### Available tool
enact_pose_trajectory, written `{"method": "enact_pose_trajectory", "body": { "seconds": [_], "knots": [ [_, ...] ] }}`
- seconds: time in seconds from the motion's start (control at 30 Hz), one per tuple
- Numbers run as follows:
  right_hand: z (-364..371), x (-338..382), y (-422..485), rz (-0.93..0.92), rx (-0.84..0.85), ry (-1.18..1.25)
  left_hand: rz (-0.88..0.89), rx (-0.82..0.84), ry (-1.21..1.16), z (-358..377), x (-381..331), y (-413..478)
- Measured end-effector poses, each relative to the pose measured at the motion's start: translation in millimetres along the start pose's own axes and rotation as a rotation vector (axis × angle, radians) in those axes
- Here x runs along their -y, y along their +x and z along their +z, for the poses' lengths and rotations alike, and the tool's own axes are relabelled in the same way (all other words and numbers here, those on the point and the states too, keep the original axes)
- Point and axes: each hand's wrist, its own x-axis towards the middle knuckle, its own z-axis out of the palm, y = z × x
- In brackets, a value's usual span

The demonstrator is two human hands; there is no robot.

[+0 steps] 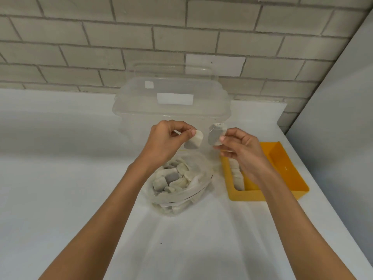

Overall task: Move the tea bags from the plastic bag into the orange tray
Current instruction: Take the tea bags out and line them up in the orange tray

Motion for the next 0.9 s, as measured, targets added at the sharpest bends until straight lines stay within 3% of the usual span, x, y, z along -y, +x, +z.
{"method": "enact_pose_trajectory", "body": {
  "seconds": [0.17, 0.4, 0.53, 0.9],
  "knots": [
    [-66.3, 1.0, 16.0, -0.039, -0.127, -0.281, 0.004, 0.017, -0.002, 27.6, -11.4, 5.3],
    [-123.0, -46.4, 38.6, 0.282, -0.066, -0.628, -0.002, 0.037, 0.024, 54.1, -12.8, 2.8],
    [-124.3, -67.8, 46.3, 0.43, -0.047, -0.627, -0.006, 0.048, 0.045, 60.9, -15.1, 4.3],
    [-115.4, -76.2, 52.5, 0.462, -0.062, -0.59, 0.011, 0.096, 0.109, 79.1, -18.0, 10.2]
  ]
}}
